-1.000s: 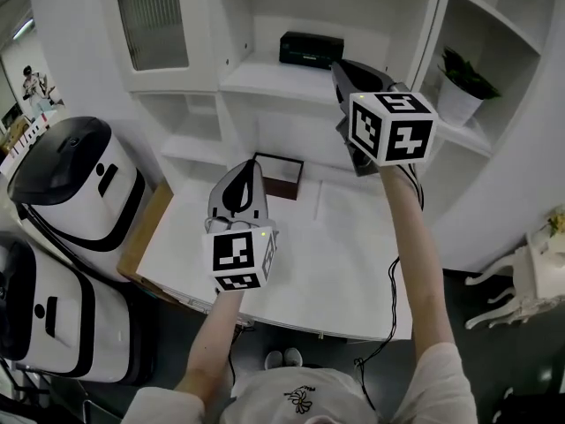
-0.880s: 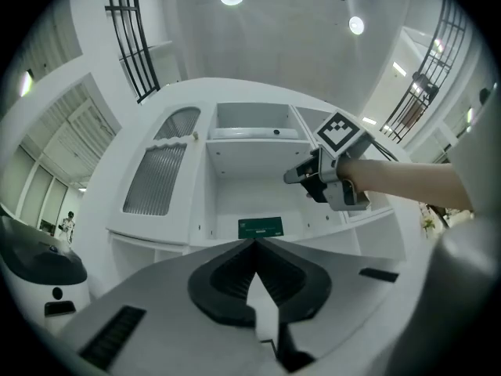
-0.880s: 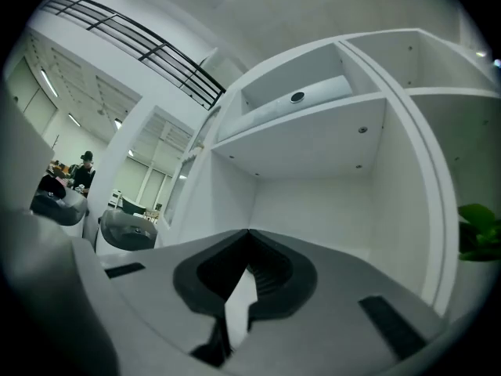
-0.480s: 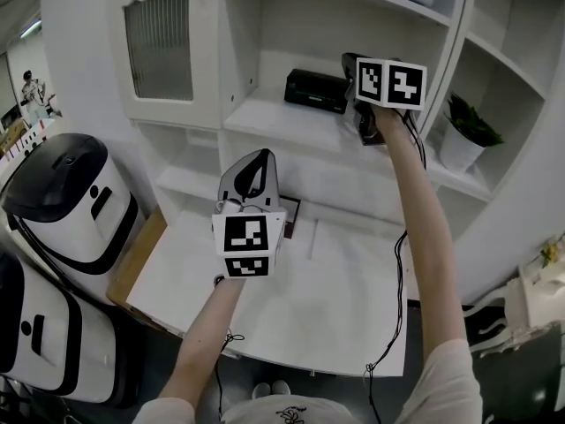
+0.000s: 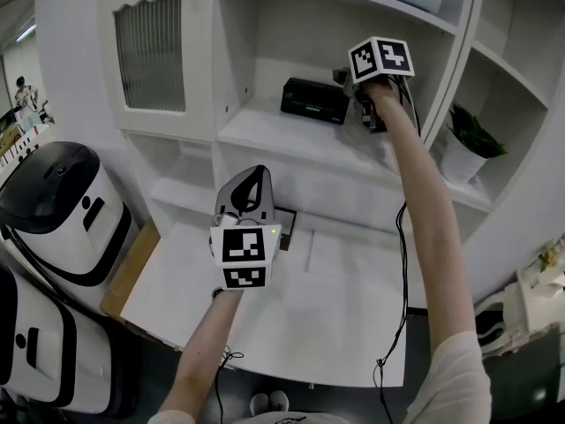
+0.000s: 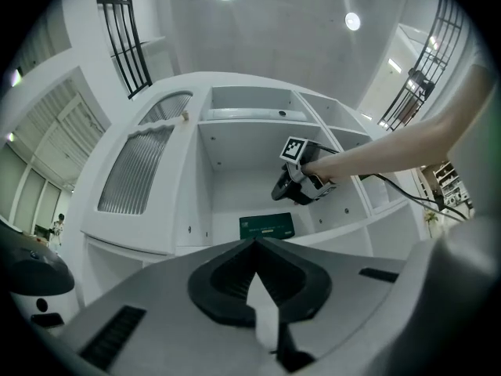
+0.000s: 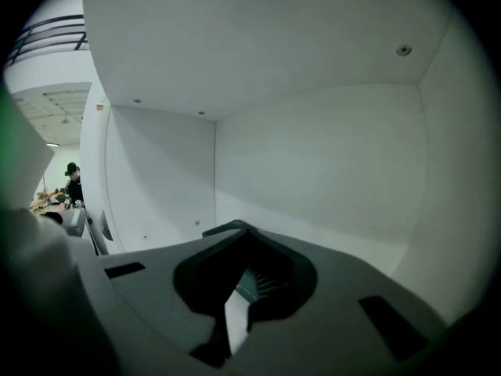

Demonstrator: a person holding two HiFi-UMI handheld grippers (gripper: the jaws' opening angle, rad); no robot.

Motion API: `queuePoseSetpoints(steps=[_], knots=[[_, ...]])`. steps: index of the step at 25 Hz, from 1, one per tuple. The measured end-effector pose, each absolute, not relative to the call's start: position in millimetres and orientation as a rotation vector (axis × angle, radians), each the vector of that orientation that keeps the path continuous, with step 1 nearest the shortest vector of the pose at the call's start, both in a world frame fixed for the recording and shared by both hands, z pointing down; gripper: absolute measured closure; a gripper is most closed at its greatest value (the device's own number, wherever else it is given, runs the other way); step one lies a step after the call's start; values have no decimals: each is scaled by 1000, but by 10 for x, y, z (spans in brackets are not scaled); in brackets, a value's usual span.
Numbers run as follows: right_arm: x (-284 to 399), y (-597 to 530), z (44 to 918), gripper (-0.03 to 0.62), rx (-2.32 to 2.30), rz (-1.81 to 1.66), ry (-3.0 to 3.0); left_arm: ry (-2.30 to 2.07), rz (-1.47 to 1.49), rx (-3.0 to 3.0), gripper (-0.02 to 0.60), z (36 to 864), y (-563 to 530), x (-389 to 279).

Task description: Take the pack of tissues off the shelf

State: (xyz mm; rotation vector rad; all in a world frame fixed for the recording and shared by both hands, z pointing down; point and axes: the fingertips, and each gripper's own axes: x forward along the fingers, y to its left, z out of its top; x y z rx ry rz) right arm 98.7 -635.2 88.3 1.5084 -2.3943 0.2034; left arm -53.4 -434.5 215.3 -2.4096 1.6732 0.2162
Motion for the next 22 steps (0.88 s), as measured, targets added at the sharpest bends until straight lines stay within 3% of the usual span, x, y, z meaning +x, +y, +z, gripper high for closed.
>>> queuePoseSetpoints(steps=[22], knots=[[932,-6753,1374,591,1416,475,-2187,1794,84,-2437,583,2764,-4493,-820]])
